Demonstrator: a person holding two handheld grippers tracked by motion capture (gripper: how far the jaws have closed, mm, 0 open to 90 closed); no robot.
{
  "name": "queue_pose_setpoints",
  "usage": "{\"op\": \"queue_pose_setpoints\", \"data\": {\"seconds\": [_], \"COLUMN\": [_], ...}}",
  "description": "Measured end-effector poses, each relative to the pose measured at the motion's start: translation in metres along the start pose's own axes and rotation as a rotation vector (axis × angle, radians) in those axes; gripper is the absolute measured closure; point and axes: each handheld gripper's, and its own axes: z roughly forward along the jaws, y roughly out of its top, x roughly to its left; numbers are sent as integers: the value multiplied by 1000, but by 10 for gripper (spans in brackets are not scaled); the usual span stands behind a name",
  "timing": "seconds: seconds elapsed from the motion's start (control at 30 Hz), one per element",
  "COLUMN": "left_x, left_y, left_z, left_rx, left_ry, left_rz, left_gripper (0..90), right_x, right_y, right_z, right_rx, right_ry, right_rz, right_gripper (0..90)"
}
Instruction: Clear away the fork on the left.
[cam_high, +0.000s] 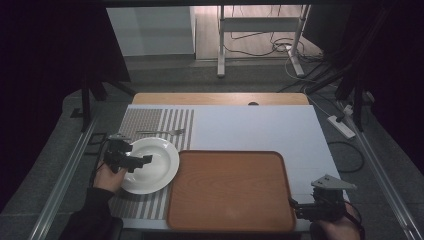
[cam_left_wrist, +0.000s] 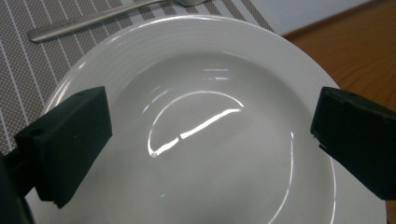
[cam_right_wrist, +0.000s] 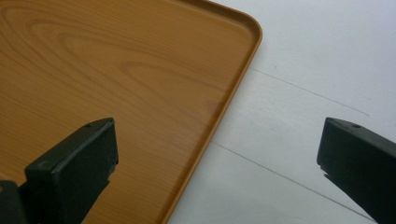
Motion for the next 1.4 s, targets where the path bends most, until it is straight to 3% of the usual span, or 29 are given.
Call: {"op": "queue_pose_setpoints", "data": {"seconds": [0.1,0.23,0.37,0.63,1.1,1.2,1.4], "left_x": [4,7,12,21,39,43,51], "left_y": [6,13,19,32,54,58,65], "left_z": [4,9,14,22,40,45,48], "left_rx": [-2,-1,-2,24,40,55,70], "left_ry": [-3,25,19,12,23,48,37], "left_rz": [-13,-9,-26,-11,-20,-21,-13], "left_gripper": [0,1,5,0,1,59,252], "right_x": [0,0,0,0,-1,-1,-1], "right_y": [0,0,0,0,0,0,0], "right_z": [0,0,0,0,1,1,1], "right_rx": [0,1,-1,1,5,6,8], "right_ry": [0,-1,2,3,10,10,9], "right_rz": [0,1,2,4,6,7,6], "right_gripper": [0,0,0,0,0,0,0]}}
